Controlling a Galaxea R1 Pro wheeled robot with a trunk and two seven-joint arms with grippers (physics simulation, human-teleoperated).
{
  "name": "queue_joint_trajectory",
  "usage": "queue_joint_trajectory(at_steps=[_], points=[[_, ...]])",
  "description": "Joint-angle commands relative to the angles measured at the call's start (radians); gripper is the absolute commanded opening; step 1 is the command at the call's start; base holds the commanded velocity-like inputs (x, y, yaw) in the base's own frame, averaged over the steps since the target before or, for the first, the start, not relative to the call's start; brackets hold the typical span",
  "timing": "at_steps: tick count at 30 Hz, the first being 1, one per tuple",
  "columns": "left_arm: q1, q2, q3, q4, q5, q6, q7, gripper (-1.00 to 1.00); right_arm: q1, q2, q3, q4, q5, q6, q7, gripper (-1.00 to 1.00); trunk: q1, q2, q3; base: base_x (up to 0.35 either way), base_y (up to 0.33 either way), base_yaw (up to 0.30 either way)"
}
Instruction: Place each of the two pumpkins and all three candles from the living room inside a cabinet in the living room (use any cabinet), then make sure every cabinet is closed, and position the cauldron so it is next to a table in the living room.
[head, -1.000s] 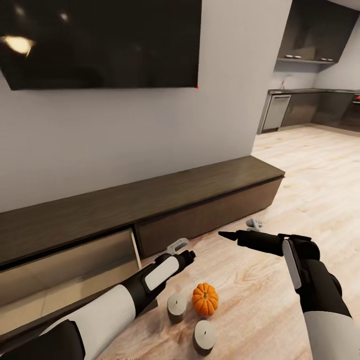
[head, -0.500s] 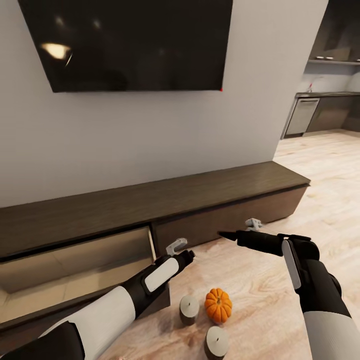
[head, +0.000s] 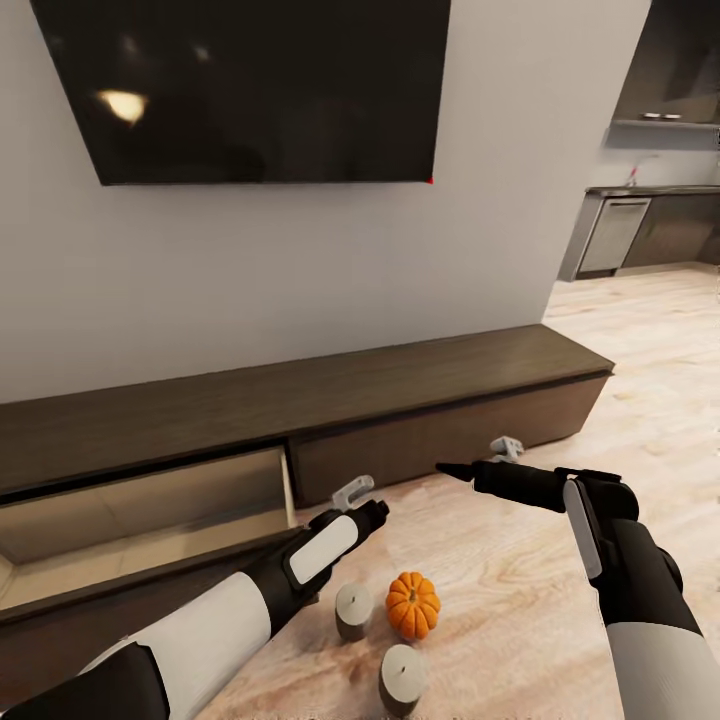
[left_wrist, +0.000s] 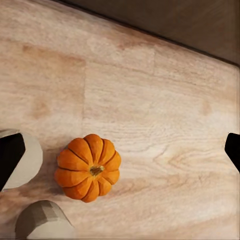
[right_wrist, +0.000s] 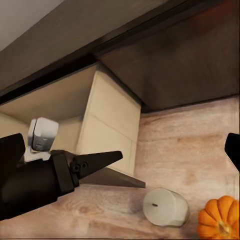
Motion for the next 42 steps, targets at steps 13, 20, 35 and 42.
queue_joint_trajectory(at_steps=[13, 20, 35, 42], points=[[0.019, 0.002, -0.001, 0.038, -0.002, 0.003, 0.002, 1.0, 0.0, 0.0, 0.001, 0.002, -0.001, -0.001, -0.088, 1.0, 0.0, 0.0, 0.0, -0.053, -0.179, 0.0], [0.021, 0.002, -0.002, 0.123, -0.003, 0.018, 0.016, 1.0, 0.0, 0.01, 0.045, 0.002, 0.0, -0.001, -0.19, 1.0, 0.0, 0.0, 0.0, -0.001, -0.003, 0.0], [0.021, 0.0, -0.131, 0.12, -0.015, 0.02, 0.173, 1.0, 0.0, 0.014, 0.116, 0.002, -0.003, -0.002, -0.314, 1.0, 0.0, 0.0, 0.0, 0.0, 0.0, 0.0], [0.021, 0.0, -0.132, 0.116, -0.015, -0.001, 0.189, 1.0, 0.0, 0.014, 0.116, 0.002, -0.003, -0.002, -0.315, 1.0, 0.0, 0.0, 0.0, 0.0, 0.0, 0.0]])
